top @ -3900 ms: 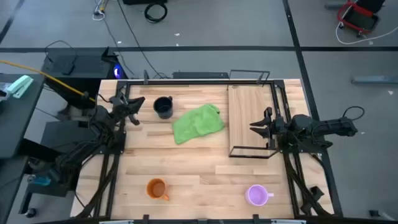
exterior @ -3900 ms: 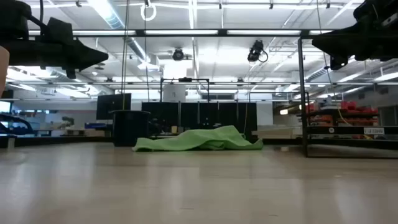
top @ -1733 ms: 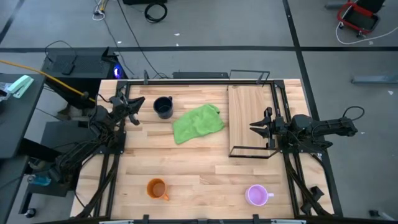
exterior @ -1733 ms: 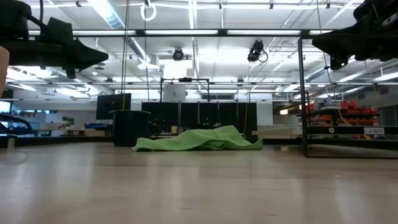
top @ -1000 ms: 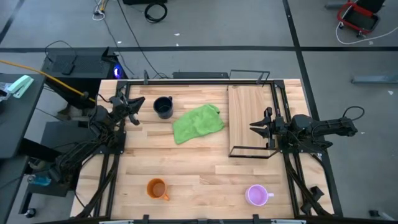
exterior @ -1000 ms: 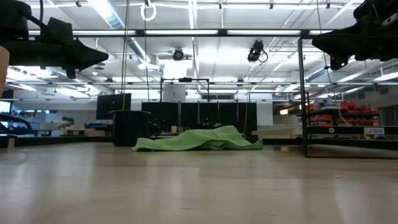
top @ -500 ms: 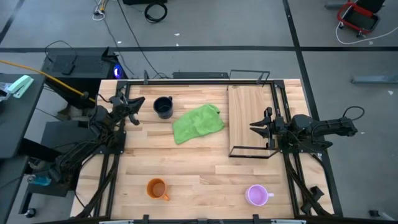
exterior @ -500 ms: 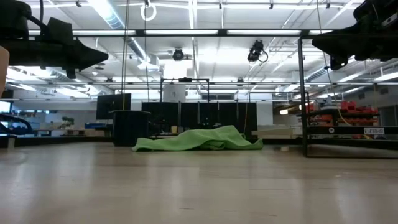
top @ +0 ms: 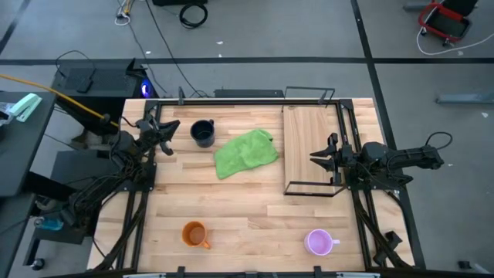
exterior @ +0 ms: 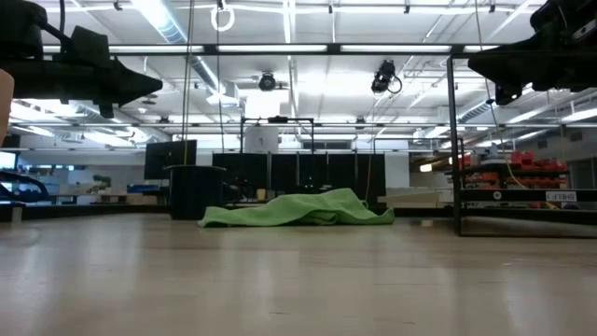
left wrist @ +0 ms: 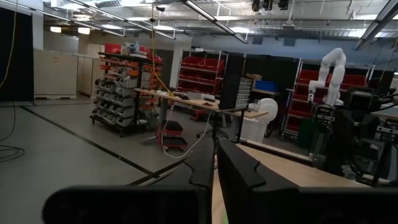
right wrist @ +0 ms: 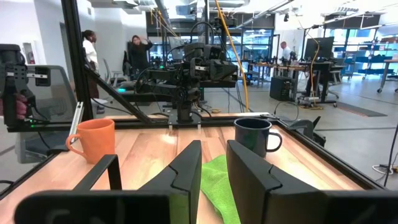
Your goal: Stack small to large cups/mugs on shelf
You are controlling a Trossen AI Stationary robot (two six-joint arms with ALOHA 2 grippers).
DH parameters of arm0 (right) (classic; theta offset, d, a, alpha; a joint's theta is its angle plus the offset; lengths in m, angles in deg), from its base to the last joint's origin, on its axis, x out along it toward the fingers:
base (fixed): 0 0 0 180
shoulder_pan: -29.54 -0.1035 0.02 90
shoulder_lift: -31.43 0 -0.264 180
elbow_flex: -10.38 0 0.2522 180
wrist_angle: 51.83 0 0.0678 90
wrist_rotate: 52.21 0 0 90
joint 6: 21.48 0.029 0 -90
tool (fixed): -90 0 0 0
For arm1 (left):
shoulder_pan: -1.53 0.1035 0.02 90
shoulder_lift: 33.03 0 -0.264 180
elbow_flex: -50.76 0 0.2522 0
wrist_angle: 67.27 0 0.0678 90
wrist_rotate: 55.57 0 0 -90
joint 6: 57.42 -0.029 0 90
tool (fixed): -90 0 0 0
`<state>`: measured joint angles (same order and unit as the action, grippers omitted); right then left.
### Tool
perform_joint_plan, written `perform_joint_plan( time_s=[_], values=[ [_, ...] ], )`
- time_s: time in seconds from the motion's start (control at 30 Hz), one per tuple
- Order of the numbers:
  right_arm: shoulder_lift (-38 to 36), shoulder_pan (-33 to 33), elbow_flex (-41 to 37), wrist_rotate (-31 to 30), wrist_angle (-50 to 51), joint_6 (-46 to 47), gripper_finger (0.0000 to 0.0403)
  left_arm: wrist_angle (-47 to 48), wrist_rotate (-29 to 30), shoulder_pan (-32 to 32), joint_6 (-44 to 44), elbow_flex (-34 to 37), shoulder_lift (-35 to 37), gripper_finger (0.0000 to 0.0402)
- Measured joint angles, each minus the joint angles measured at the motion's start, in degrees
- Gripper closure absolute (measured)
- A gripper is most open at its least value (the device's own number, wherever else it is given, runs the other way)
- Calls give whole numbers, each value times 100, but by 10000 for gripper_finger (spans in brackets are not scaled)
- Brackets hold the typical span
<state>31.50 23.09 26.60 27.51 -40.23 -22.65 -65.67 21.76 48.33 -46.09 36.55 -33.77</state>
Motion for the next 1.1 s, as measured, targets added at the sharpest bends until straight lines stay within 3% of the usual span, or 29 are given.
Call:
perform_joint_plan(
  time_s=[0.6, 0.8, 1.1],
  values=[
    [0, 0, -1, 0, -1, -1, 319, -50, -2, -1, 38, -2, -1, 376],
    [1, 1, 0, 0, -1, -2, 319, -631, -2, 1, 1129, -2, 0, 373],
    [1, 0, -2, 0, 1, -1, 319, -1110, -2, -1, 1823, -2, 0, 378]
  ],
)
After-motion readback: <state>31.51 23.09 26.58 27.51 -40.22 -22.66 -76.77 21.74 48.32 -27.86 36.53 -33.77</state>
